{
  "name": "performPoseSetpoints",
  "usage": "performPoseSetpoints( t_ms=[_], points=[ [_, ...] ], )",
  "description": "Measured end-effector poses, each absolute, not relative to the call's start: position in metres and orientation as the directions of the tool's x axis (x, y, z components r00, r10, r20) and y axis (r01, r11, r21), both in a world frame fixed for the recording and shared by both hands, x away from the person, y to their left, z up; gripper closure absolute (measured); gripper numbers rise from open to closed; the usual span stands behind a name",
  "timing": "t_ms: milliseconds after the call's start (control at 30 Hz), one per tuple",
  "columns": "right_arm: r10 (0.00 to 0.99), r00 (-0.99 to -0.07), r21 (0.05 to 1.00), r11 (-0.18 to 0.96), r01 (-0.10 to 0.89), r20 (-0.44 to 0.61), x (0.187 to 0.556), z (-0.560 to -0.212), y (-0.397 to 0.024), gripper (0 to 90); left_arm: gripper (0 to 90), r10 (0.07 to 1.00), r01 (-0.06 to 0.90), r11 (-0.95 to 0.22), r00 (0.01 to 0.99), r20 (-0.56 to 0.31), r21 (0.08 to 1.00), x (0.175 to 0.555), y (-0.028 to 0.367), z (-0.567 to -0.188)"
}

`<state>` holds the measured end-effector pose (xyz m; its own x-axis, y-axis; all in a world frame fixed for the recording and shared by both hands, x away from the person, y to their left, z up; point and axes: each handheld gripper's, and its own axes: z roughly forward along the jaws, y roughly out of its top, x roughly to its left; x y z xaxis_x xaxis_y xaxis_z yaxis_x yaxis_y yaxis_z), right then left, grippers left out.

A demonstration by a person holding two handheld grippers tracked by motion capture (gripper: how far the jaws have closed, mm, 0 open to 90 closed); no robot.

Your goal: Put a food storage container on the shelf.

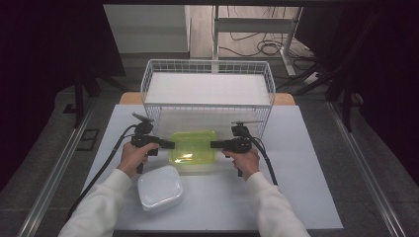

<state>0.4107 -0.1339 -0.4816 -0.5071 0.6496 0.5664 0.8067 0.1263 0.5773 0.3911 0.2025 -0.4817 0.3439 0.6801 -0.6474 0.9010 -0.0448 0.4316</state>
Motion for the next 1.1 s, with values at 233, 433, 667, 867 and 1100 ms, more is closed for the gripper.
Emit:
performPoseSetpoints(
  t_ms=[233,433,667,867,1100],
  points=[
    [0.64,-0.563,0.646,0.132,0.751,0.523,0.401,-0.464,-0.14,78.7,78.7,0.674,0.85,-0.054,0.418,-0.609,0.524,0.379,0.198,-0.458],
    [0.632,-0.6,0.694,0.134,0.707,0.49,0.39,-0.448,-0.144,78.7,78.5,0.662,0.809,-0.06,0.471,-0.584,0.585,0.369,0.198,-0.442],
    [0.62,-0.644,0.739,0.147,0.657,0.449,0.379,-0.43,-0.143,78.6,78.5,0.66,0.771,-0.061,0.507,-0.554,0.634,0.356,0.199,-0.425],
    [0.6,-0.676,0.766,0.157,0.623,0.427,0.369,-0.416,-0.147,78.4,78.4,0.647,0.748,-0.064,0.535,-0.543,0.66,0.344,0.199,-0.413],
    [0.592,-0.703,0.799,0.158,0.58,0.394,0.359,-0.399,-0.149,78.2,78.4,0.644,0.716,-0.053,0.557,-0.524,0.697,0.335,0.198,-0.396]
  ],
)
